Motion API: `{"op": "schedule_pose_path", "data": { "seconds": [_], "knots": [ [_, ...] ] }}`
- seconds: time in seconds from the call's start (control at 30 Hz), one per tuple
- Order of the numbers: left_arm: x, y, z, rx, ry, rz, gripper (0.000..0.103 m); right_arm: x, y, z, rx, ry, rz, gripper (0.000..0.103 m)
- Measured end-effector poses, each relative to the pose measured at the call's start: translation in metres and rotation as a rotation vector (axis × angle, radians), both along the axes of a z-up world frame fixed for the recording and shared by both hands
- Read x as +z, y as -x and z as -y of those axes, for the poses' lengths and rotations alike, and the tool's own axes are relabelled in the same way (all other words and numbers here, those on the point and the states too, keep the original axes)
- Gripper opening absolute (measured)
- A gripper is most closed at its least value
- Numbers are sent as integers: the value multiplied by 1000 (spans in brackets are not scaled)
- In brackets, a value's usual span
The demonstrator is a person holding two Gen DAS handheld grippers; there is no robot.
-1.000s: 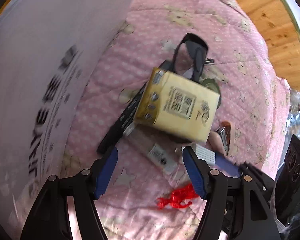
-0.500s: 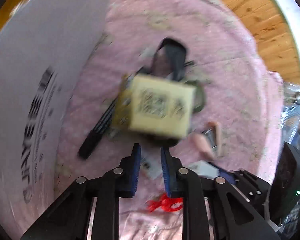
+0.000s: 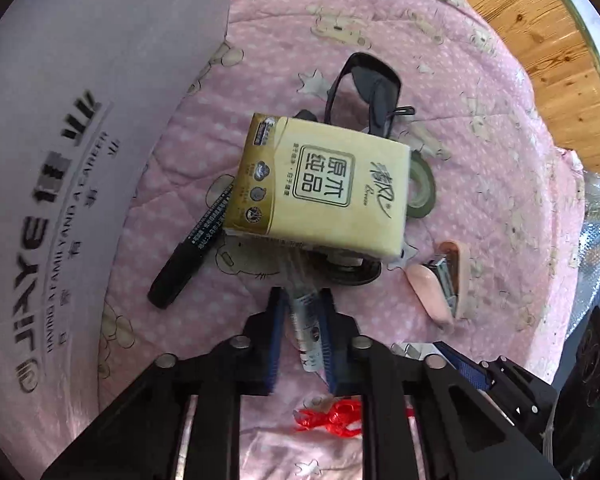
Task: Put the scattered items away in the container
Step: 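Grasp the white power bank with right tool while left tool grasps the clear tube, then carry the power bank with right tool while left tool carries the tube to the box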
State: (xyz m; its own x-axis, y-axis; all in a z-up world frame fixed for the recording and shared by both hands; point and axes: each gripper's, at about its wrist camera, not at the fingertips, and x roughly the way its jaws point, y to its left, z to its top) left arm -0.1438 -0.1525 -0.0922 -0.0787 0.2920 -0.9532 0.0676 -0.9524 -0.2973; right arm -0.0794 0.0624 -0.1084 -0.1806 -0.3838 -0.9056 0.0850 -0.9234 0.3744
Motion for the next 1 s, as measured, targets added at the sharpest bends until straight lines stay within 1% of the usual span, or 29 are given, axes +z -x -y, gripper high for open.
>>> {"op": "schedule_pose_path", "data": {
  "seconds": [0.1,0.23,0.3,0.33,0.43,0.5,0.53,0.57,0.6,0.63,0.67,0.7,0.73,0.77,0.87,1.0],
  "knots": [
    [8,-5,5,-5,-6,-15,11,5,-2,-6,-17,13,-2,44],
    [11,-12,9,-5,-11,-21,11,13,-2,-13,-54,50,2,44],
    [6,-15,9,-10,-3,-12,11,20,-3,-27,-63,54,6,44],
    [3,-17,9,-13,1,-8,11,21,-15,-24,-64,50,7,44],
    [-6,-21,9,-27,8,8,11,16,-18,-15,-74,55,15,44],
    [-14,-24,9,-34,10,32,14,13,-20,-10,-77,52,20,44],
    [-20,-24,8,-33,11,53,21,12,-20,-6,-76,51,20,45],
    [-21,-25,8,-26,1,44,21,10,-19,-3,-74,49,19,45],
    [-20,-26,6,-40,8,31,25,10,-18,-2,-69,44,14,45],
    [-19,-27,2,-57,17,17,25,9,-18,-1,-63,39,10,45],
    [-18,-30,-1,-75,31,0,25,8,-17,0,-58,33,5,45],
    [-17,-32,-2,-85,45,-9,22,8,-16,1,-52,26,4,45],
    [-17,-33,-3,-95,59,-18,14,8,-14,2,-52,26,6,44],
    [-16,-35,-2,-97,54,-17,12,8,-12,3,-51,26,7,44],
    [-8,-40,2,-94,47,-24,12,16,-11,3,-49,32,-13,44],
    [6,-47,10,-80,17,-38,12,25,-12,4,-48,31,-29,44]
  ]
}}
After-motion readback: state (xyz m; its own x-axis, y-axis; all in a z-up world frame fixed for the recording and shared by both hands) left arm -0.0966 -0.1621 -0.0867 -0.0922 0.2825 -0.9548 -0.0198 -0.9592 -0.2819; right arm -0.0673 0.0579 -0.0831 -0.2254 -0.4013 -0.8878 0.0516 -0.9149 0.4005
